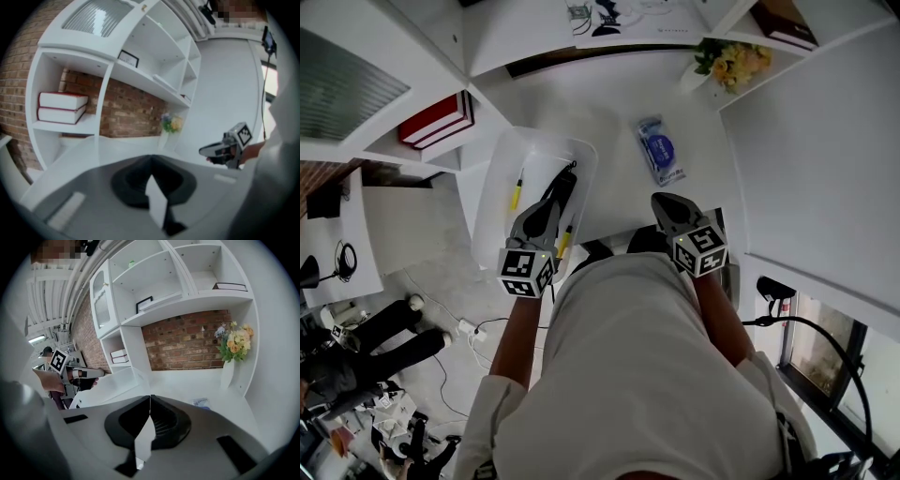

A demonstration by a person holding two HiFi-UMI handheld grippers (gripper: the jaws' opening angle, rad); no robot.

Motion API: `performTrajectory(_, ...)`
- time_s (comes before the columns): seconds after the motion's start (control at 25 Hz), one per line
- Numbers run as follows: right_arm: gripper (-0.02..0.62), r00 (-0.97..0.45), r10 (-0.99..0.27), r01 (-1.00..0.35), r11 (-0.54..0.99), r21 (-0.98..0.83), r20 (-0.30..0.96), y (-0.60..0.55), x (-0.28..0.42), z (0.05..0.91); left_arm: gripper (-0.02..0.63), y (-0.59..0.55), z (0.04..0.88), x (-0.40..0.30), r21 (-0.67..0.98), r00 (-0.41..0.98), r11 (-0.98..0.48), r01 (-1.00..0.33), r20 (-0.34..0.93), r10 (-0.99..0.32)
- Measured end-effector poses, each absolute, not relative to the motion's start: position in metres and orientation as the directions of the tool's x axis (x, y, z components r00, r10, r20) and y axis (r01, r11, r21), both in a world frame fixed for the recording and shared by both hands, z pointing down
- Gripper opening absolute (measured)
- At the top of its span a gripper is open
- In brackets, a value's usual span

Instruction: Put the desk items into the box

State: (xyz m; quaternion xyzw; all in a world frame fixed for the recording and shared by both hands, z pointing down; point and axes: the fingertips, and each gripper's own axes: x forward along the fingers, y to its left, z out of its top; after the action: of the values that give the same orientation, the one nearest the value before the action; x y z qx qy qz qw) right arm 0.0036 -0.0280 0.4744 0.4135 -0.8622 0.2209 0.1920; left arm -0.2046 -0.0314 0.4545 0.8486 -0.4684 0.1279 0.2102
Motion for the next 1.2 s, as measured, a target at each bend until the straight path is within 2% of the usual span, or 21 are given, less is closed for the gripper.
performTrajectory(0.48, 0.002, -0.597, -0.613, -0.787, 0.572, -0.231, 0.517, -0.042, 0.017, 0.480, 0.003, -0.028, 0.463, -0.193, 0.238, 0.509, -0.450, -0.861, 0.440, -0.740)
performTrajectory(1.2, 0.003, -0.694, -0.486, -0.690, 0.660, -0.298, 0.532, -0.073, 0.059, 0.500, 0.003, -0.023, 0.476, -0.123, 0.246, 0.455, -0.383, -0.890, 0.502, -0.736)
